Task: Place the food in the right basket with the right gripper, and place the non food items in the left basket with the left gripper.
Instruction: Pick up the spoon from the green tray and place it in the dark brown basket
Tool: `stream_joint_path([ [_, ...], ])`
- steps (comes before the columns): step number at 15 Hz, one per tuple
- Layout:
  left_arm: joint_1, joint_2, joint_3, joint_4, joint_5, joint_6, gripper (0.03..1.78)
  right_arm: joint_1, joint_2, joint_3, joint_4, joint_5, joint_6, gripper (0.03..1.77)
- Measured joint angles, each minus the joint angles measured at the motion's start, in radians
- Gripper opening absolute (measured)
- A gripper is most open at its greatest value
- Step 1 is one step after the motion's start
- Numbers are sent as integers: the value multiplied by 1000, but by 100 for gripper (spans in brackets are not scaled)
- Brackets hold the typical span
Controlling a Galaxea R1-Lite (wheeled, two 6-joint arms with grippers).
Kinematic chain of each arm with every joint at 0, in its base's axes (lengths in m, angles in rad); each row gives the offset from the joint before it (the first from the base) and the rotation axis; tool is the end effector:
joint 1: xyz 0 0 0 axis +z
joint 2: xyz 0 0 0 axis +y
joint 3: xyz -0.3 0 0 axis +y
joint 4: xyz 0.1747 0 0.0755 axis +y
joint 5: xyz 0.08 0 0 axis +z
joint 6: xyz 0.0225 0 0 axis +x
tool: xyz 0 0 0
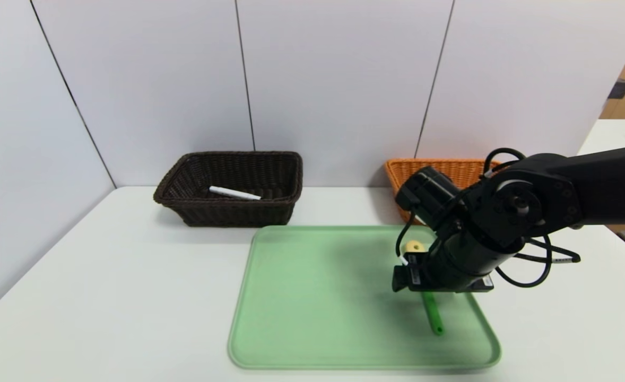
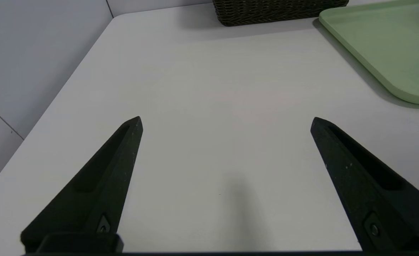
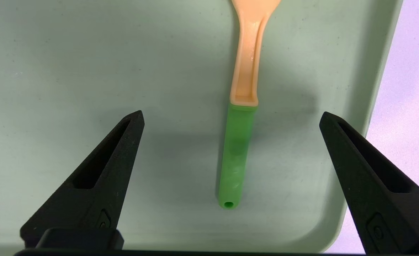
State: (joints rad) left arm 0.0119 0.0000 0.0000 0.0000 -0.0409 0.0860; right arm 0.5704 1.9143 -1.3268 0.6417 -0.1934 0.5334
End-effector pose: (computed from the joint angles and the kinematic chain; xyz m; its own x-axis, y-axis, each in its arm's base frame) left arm -0.0228 -0.0012 0.0755 0.9996 -0.0290 0.0000 0.0289 0.9959 0.0859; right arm 0.2738 0.1705 0.1523 0.3805 0.0157 -0.9247 -0.0064 0.9999 0.0144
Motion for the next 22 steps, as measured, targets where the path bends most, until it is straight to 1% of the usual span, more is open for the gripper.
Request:
stream_joint_path([
  [13, 0, 0, 0, 0, 0, 0, 169, 0, 15, 3, 2, -1, -24, 170],
  [17, 0, 0, 0, 0, 0, 0, 169, 0, 19, -1, 2, -10, -49, 170],
  [22, 0, 0, 0, 0, 0, 0, 169, 12, 20, -8, 2, -14, -51, 170],
])
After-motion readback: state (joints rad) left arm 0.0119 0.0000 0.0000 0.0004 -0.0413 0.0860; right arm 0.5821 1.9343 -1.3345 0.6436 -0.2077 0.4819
